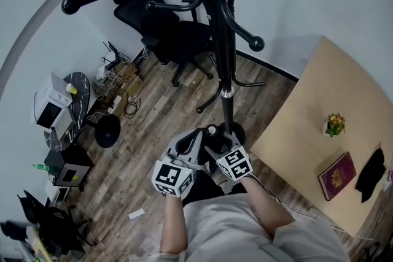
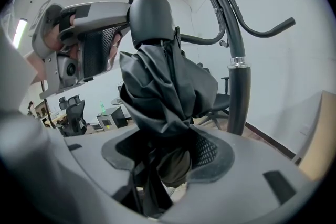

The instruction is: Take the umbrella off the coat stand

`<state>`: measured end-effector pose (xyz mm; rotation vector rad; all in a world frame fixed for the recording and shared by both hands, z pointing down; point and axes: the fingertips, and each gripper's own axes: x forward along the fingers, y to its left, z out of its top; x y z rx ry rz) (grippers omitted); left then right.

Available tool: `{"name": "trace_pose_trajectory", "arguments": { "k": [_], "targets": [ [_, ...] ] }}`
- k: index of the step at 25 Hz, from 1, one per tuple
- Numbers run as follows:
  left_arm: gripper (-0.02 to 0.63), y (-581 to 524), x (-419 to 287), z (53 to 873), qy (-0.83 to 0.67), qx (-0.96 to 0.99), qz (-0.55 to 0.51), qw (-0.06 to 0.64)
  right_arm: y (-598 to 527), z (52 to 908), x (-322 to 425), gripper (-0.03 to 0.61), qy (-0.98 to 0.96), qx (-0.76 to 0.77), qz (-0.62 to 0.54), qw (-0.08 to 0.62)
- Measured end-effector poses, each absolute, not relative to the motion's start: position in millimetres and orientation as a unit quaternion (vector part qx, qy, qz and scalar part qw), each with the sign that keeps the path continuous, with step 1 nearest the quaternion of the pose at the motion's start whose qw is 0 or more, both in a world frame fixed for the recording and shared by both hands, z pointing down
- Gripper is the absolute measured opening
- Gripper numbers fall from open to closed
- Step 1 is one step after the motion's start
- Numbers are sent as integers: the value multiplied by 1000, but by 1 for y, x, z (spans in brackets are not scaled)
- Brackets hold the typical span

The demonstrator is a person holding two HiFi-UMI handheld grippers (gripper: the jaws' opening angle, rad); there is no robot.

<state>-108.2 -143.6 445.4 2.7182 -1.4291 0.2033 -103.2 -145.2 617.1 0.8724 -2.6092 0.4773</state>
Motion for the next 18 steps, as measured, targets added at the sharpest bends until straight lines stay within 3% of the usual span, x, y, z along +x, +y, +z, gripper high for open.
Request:
{"name": "trace_pose_trajectory", "arguments": {
  "k": [18],
  "targets": [
    [21, -146, -114, 442, -467, 881, 69, 28, -145, 614, -109, 253, -923, 302, 165, 171]
  ]
}}
